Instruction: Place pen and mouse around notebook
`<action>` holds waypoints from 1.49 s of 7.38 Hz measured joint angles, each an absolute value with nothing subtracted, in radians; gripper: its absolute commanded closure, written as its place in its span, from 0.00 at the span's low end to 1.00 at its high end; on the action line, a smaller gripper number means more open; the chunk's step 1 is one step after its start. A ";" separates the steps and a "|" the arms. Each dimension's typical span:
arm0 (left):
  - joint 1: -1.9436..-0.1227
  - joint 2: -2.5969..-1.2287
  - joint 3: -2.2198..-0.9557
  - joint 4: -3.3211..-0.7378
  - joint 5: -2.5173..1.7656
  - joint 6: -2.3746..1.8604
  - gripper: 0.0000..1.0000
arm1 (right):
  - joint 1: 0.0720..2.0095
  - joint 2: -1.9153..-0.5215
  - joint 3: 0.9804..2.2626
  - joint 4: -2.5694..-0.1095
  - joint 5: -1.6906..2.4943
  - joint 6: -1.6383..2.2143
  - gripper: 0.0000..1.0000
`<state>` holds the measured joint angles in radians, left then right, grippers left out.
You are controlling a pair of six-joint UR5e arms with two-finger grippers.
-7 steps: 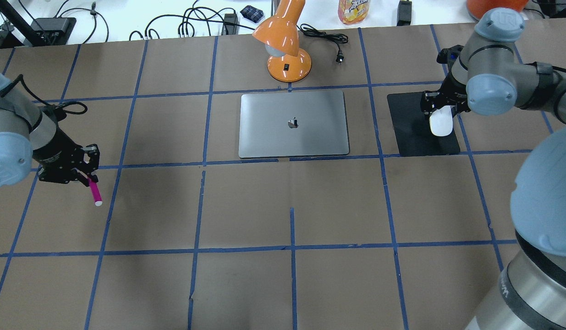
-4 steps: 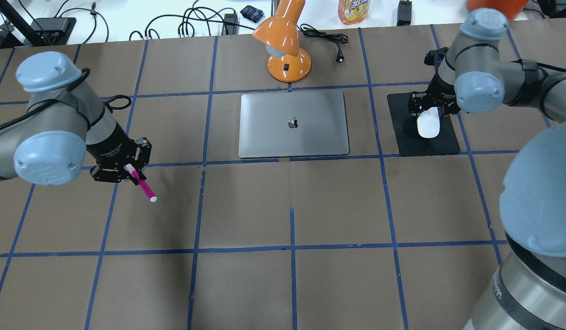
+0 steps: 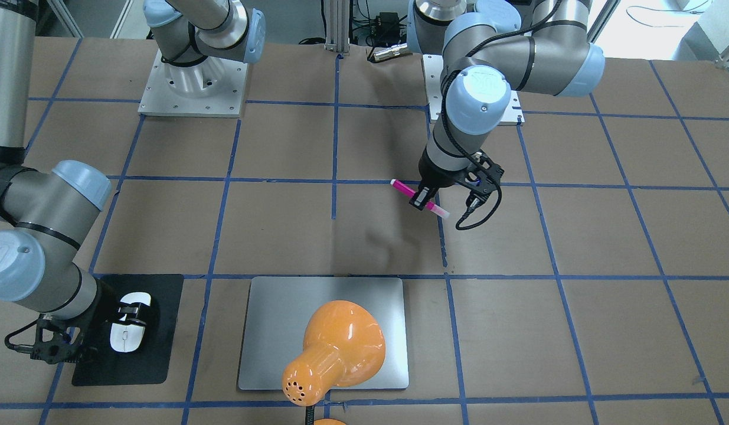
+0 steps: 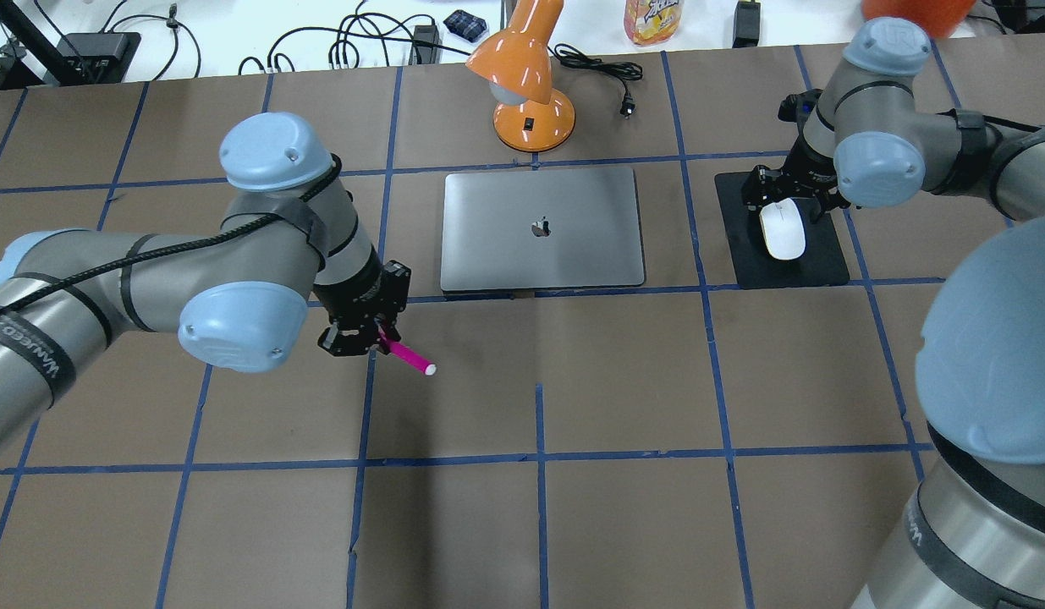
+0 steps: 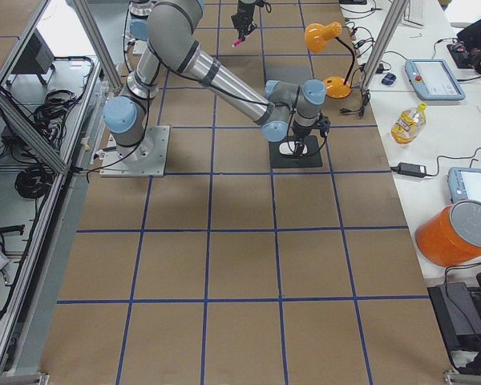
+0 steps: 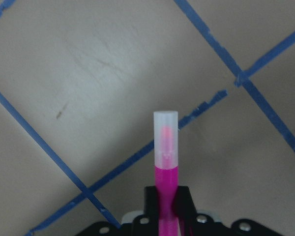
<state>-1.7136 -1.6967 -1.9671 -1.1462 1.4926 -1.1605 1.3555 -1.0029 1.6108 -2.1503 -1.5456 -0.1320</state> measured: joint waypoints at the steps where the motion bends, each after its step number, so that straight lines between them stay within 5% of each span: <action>1: -1.753 -1.724 -1.967 -1.096 1.447 -1.283 0.86 | 1.359 -1.029 1.603 -2.110 -1.547 -0.132 0.00; 6: -1.930 -1.912 -1.898 -0.951 1.496 -1.687 0.78 | 1.425 -1.331 1.583 -1.726 -1.558 -0.037 0.00; 8: -1.967 -1.964 -1.869 -0.945 1.524 -1.742 0.57 | 1.508 -1.417 1.523 -1.566 -1.556 0.116 0.00; 9: -1.974 -1.978 -1.862 -0.945 1.526 -1.755 0.21 | 1.559 -1.440 1.495 -1.530 -1.560 0.177 0.00; 11: -1.978 -1.992 -1.857 -0.944 1.526 -1.781 0.13 | 1.616 -1.493 1.486 -1.520 -1.562 0.225 0.00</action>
